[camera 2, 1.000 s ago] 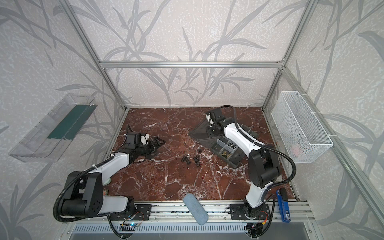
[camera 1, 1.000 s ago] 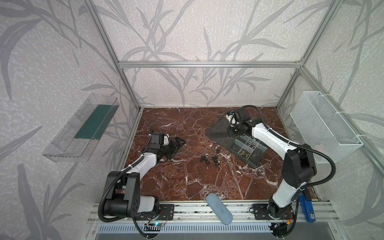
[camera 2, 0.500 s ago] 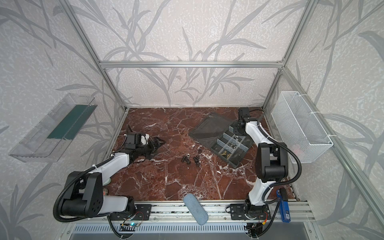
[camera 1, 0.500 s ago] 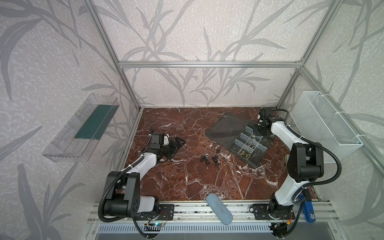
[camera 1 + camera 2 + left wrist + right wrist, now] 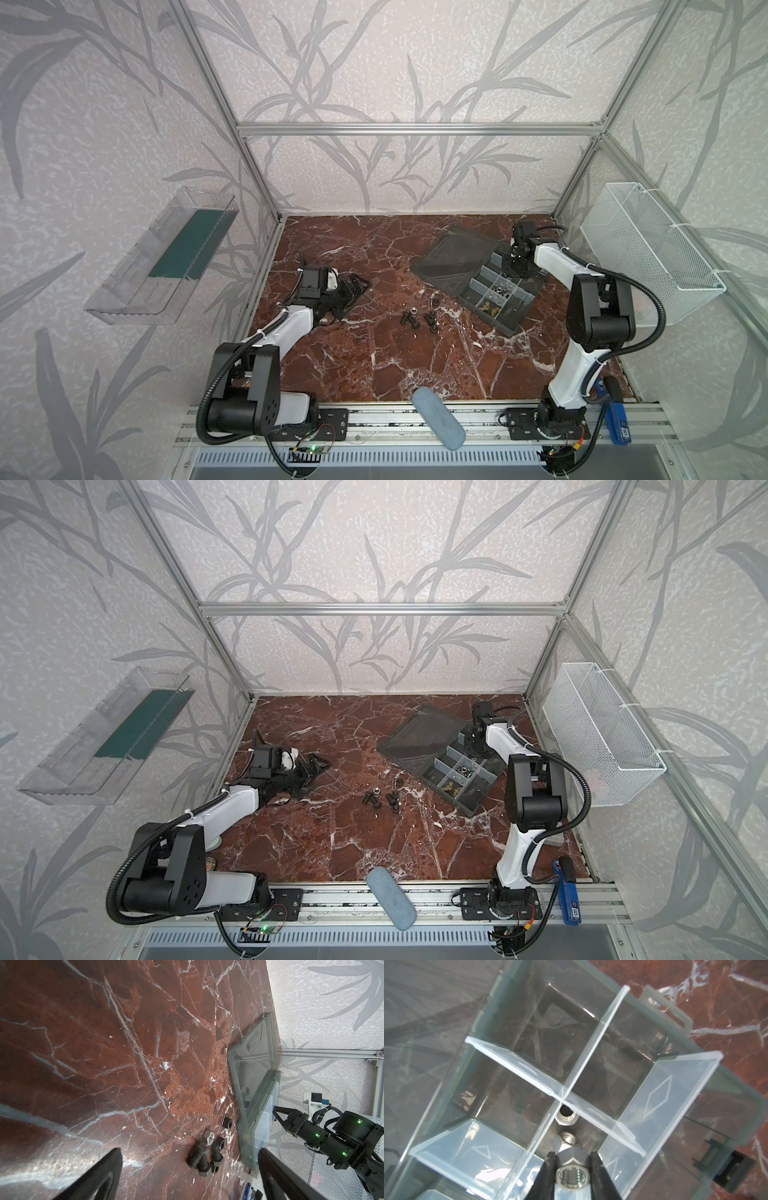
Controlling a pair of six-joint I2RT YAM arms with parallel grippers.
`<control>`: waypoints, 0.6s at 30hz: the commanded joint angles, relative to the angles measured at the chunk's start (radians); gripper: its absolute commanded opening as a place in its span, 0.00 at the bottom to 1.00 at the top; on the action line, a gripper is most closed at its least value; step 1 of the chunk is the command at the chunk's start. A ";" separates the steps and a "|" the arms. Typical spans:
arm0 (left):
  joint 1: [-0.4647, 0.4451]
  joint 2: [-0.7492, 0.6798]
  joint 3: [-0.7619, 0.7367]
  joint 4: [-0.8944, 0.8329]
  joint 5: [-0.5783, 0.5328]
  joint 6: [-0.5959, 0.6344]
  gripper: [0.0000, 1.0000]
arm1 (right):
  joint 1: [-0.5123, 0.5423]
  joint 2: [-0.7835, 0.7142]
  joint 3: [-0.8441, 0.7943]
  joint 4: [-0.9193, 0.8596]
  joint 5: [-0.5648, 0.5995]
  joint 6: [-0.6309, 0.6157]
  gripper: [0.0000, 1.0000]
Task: Sort the screws and nuts into containers
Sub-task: 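Open the right gripper to drop the hex nut into a compartment, then move the right gripper back over the pile toward another silver hex nut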
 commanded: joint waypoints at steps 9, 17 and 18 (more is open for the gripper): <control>0.004 -0.011 -0.006 0.008 0.004 -0.003 0.99 | 0.007 -0.180 -0.010 -0.018 -0.148 -0.018 0.50; 0.004 -0.003 0.002 0.000 0.006 0.000 1.00 | 0.270 -0.310 -0.039 -0.025 -0.319 -0.109 0.57; 0.004 -0.002 0.002 0.002 0.006 0.000 0.99 | 0.323 -0.298 -0.030 -0.044 -0.291 -0.117 0.58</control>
